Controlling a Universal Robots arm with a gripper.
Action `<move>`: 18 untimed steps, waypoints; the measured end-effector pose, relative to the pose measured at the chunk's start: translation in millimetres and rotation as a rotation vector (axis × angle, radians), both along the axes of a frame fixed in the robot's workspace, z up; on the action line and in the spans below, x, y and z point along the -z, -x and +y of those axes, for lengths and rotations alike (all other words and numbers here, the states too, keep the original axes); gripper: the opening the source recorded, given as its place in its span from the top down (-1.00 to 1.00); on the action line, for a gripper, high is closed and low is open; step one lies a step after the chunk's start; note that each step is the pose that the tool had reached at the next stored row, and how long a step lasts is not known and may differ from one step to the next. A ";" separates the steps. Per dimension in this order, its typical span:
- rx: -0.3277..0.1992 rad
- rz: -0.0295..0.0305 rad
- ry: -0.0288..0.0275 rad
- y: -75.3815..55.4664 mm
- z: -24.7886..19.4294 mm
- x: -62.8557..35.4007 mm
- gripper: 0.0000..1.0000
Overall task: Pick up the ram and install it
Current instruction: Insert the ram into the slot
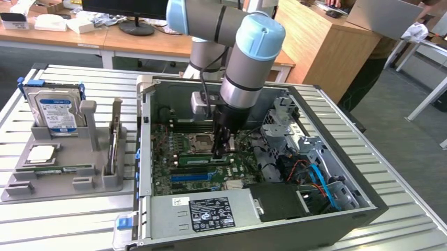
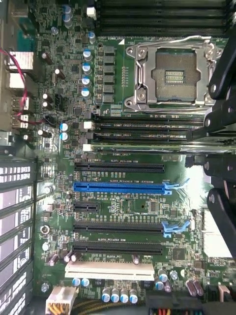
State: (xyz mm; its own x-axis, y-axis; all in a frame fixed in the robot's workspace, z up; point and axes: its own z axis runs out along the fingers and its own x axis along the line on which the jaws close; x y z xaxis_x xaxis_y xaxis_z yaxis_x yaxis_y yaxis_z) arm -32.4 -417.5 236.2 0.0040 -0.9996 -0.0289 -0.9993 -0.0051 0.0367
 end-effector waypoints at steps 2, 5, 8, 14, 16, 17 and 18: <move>0.000 0.0000 0.0001 -0.1 0.0 -5.4 0.51; 0.000 0.0000 0.0001 -0.2 0.0 -13.5 0.51; 0.000 0.0000 0.0000 -0.2 0.0 -20.3 0.51; 0.000 0.0000 0.0001 -0.3 0.0 -34.8 0.51; 0.000 0.0000 0.0000 -0.3 0.0 -40.1 0.51; 0.000 0.0000 0.0001 -0.3 0.0 -42.9 0.51; 0.000 0.0000 0.0002 -0.4 0.0 -45.7 0.51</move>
State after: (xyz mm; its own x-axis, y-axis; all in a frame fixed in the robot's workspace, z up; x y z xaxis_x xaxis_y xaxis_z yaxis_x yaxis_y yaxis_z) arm -32.1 -417.5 281.8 0.0041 -0.9996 -0.0287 -0.9993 -0.0052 0.0367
